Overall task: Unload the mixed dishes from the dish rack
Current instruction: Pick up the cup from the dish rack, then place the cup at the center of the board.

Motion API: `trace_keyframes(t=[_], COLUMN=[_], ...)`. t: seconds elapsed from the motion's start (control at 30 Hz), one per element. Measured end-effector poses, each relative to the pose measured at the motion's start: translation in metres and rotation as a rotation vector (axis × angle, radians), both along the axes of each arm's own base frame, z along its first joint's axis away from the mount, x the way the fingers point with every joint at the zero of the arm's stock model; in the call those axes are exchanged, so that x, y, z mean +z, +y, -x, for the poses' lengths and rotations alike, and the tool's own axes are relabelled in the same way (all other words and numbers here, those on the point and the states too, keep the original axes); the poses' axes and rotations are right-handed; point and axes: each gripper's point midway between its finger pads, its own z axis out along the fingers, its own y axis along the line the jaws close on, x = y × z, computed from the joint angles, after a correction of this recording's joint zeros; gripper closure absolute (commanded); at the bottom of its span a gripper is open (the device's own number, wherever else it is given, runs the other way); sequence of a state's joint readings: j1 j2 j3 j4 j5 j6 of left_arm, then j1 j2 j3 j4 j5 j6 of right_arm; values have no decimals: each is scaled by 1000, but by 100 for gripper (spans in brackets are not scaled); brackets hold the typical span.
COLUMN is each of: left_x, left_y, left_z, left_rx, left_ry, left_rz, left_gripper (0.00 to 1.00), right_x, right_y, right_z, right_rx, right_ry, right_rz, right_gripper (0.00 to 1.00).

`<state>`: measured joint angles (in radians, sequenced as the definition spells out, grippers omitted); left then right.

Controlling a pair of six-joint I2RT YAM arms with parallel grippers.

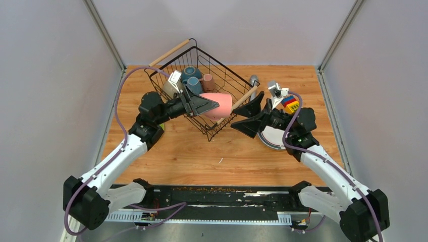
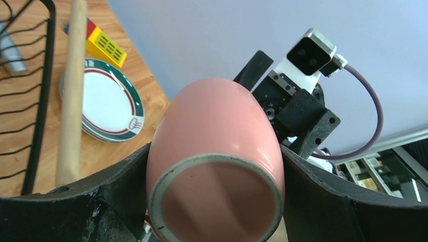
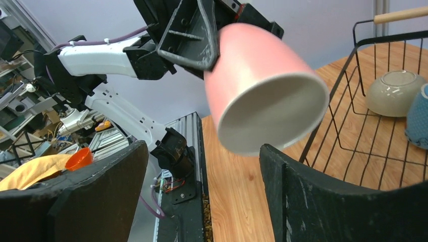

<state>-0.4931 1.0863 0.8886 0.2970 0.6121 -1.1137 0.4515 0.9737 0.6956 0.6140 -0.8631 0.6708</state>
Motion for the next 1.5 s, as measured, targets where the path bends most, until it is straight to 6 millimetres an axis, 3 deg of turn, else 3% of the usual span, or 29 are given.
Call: trace_keyframes(t=[0.23, 0.47, 0.5, 0.67, 0.9, 1.2, 1.5], left_x=[-7, -4, -2, -1, -6, -10, -31], left_y=[-16, -20, -20, -19, -13, 18, 75], left_z=[17, 23, 24, 25, 36, 42, 41], left_rx=[-49, -61, -64, -64, -58, 90, 278], left_ry=[33, 38, 37, 43, 34, -124, -263], left_rz=[46, 88, 96, 114, 107, -71, -465], left_gripper=[61, 59, 58, 47, 2, 0, 0], right_x=[8, 6, 6, 9, 5, 0, -28], right_y=[22, 35, 35, 35, 34, 11, -13], right_z=[3, 8, 7, 8, 18, 47, 40], right_rx=[72, 122, 119, 115, 130, 102, -87], right_ry=[-45, -55, -55, -74, -63, 0, 201], right_rz=[-21, -31, -35, -41, -8, 75, 279], right_gripper=[47, 97, 100, 100, 100, 100, 100])
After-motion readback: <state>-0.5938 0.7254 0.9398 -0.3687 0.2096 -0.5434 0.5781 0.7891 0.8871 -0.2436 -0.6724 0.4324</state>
